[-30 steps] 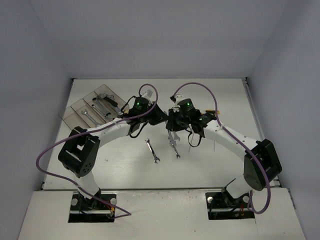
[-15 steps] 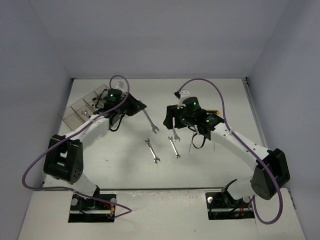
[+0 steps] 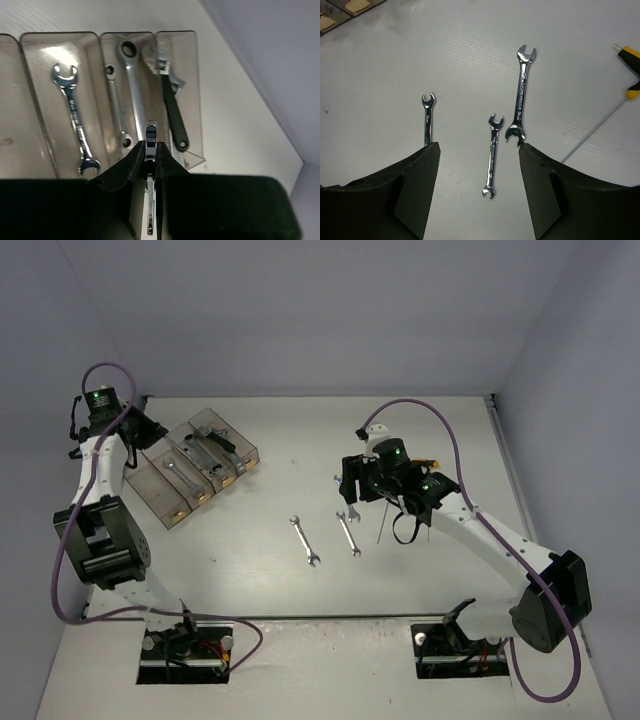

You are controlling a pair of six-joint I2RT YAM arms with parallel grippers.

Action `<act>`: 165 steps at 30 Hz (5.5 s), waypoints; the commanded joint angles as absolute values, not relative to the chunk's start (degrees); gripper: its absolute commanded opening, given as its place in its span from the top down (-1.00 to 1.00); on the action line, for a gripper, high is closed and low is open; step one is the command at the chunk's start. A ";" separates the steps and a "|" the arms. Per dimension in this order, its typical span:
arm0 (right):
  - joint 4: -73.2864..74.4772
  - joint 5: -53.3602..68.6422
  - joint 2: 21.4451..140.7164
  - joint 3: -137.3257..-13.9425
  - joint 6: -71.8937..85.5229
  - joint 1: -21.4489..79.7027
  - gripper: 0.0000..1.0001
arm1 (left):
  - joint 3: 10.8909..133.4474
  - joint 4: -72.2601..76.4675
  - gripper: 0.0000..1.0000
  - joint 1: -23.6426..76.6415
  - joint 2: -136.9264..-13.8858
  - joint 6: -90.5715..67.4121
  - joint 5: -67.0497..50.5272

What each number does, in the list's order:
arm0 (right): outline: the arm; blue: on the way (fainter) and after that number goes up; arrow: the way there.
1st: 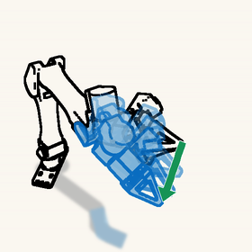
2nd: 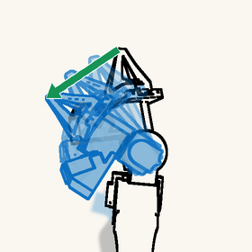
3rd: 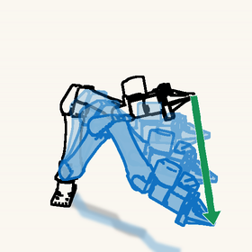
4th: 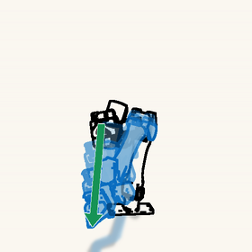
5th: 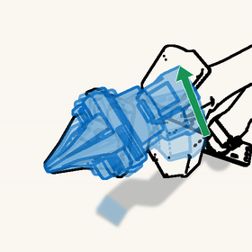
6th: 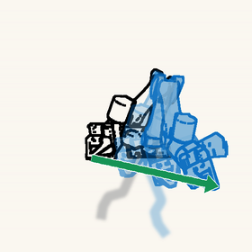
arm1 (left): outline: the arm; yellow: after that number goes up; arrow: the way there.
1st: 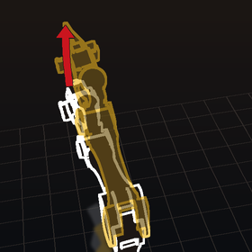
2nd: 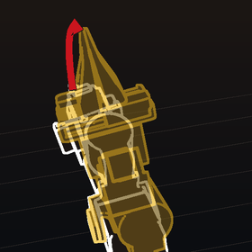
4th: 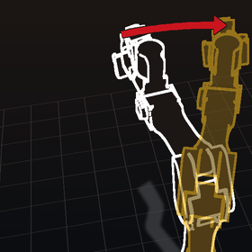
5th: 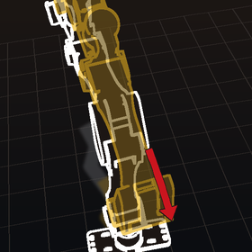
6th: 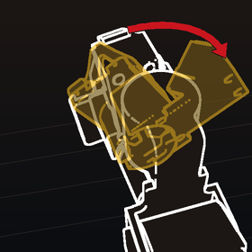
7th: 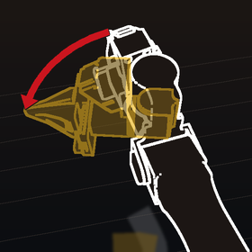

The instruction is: Sort the tools into containers

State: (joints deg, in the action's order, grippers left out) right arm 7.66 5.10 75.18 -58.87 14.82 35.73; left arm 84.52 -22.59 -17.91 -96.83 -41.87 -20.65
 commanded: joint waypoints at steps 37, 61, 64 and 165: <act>8.00 1.67 78.31 -59.20 14.68 36.02 -0.18 | 96.33 -31.37 -0.13 -18.28 -103.19 -31.86 -18.19; 12.01 -8.19 77.16 -54.91 21.55 34.91 -0.11 | 67.01 -41.89 -0.34 40.84 -82.95 -61.53 12.33; 13.09 -6.83 72.33 -51.81 21.30 34.05 -0.12 | 69.01 -42.19 -0.34 43.09 -87.10 -65.66 14.73; 17.04 -1.76 90.70 -65.02 14.09 31.82 0.06 | 94.85 -45.35 -0.13 -6.70 -94.28 -36.27 -4.74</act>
